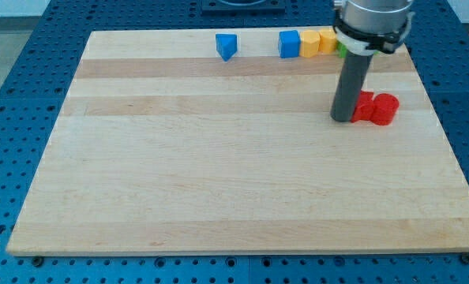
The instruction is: Move the blue cube to the center of the board
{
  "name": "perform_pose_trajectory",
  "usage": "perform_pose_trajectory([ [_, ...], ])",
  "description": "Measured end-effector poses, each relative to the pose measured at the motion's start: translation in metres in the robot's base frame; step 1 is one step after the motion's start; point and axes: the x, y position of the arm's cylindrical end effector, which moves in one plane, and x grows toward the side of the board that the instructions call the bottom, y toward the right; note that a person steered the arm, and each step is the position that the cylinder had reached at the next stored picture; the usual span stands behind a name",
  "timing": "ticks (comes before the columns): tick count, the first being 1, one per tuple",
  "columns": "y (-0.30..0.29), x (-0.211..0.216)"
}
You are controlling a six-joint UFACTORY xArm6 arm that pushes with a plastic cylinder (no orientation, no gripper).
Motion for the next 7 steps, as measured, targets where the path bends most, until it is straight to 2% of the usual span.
perform_pose_trajectory([
  [2, 0.001, 0.0],
  [7, -0.077, -0.002],
])
